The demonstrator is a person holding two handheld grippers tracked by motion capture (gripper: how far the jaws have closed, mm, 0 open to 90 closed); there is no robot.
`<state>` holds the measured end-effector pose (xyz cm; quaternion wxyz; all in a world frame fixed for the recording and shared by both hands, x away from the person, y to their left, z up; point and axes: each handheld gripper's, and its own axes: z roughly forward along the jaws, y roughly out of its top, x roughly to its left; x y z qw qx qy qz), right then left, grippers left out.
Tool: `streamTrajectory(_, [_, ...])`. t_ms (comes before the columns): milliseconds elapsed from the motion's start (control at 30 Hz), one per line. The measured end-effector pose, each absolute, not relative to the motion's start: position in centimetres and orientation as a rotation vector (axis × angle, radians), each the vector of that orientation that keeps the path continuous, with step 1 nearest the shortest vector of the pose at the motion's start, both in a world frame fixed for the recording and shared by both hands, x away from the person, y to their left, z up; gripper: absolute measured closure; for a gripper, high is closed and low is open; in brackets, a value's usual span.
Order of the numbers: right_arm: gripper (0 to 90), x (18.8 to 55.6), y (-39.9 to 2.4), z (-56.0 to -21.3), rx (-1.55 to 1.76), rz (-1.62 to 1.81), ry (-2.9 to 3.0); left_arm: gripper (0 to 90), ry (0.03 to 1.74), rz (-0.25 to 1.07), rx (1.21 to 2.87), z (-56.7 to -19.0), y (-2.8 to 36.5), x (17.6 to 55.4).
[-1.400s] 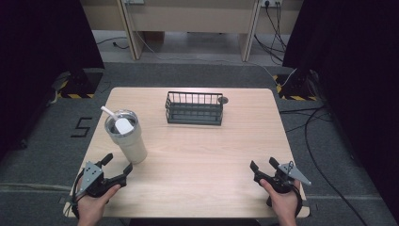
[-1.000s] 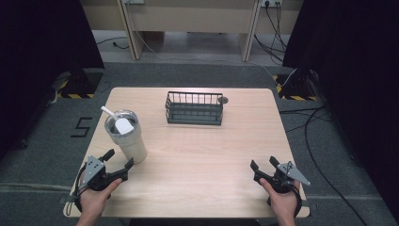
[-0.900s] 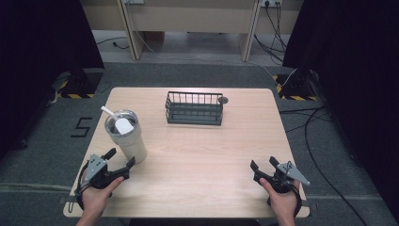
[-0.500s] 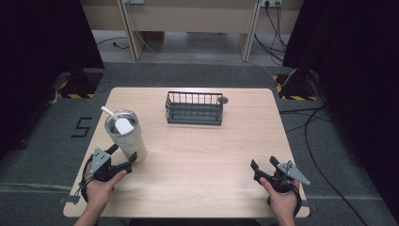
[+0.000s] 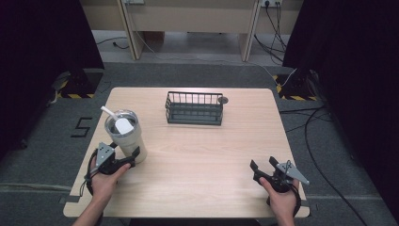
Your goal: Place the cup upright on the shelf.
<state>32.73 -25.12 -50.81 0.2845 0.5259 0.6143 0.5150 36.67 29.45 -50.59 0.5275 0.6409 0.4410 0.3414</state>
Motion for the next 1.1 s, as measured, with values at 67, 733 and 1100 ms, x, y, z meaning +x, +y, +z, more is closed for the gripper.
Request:
streamTrajectory(67, [17.4, 32.7, -25.1, -50.8, 1.409, 1.377, 1.643, 9.7, 1.054, 0.814, 1.53, -50.6, 29.4, 36.8])
streamTrajectory(733, [17.7, 32.8, -25.0, -50.9, 1.424, 1.368, 1.663, 8.2, 1.042, 0.78, 1.497, -50.9, 29.3, 38.0])
streamTrajectory(1100, [18.1, 32.9, -25.1, -51.1, 1.428, 1.357, 1.672, 9.9, 1.034, 0.792, 1.512, -50.8, 29.2, 38.1])
